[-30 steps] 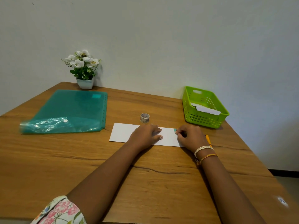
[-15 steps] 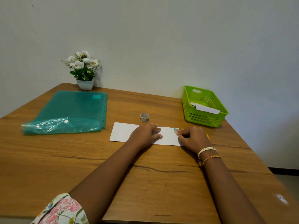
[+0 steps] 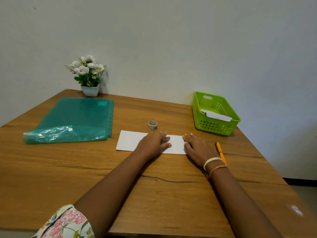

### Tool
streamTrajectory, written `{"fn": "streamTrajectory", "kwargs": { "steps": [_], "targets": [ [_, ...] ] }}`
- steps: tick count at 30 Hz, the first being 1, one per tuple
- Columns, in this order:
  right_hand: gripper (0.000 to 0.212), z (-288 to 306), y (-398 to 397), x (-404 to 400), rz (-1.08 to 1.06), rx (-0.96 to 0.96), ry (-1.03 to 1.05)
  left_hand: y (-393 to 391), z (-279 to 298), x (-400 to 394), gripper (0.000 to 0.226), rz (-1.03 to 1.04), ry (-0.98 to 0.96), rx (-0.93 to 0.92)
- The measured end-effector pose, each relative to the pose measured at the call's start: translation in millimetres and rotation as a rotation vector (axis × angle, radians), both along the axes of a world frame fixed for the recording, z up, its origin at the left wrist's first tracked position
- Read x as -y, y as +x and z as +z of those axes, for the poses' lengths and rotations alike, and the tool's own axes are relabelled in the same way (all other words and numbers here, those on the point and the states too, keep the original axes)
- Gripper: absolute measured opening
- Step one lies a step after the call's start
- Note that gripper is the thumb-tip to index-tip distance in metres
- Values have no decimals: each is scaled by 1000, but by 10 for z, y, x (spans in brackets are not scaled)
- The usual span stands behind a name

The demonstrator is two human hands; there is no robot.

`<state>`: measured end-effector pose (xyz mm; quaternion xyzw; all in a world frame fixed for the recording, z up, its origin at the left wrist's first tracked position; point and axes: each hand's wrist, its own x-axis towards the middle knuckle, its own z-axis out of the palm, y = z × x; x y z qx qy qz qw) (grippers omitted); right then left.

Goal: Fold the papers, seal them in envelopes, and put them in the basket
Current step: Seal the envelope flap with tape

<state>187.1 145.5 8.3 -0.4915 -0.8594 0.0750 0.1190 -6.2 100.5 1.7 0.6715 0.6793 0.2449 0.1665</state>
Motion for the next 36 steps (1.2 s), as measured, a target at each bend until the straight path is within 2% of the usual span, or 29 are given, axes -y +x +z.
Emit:
{"fn": "streamTrajectory", "kwargs": {
  "steps": [2, 5, 9, 12, 20, 24, 28, 32, 36],
  "targets": [
    [44, -4, -12, 2, 5, 67, 33, 1, -3, 0, 53, -2, 10, -2],
    [45, -22, -15, 24, 0, 66, 51, 5, 3, 5, 53, -3, 5, -12],
    [44, -56, 15, 71, -33, -105, -34, -1, 13, 35, 53, 4, 11, -4],
    [48, -54, 28, 101, -44, -152, -54, -3, 14, 48, 52, -5, 14, -18],
    [53, -89, -8, 165, -54, 83, -16, 10, 14, 42, 53, 2, 19, -41],
    [56, -94, -5, 171, -65, 128, -35, 20, 22, 40, 54, 9, 14, -41],
    [56, -109, -12, 199, -69, 58, -43, 17, 28, 54, 52, 9, 13, -50],
    [46, -72, 16, 236, -160, -125, 101, 22, 19, 85, 52, 27, 32, -66],
    [41, -54, 44, 228, -206, -110, 128, 57, 5, 91, 49, 54, 56, -107]
  ]
}}
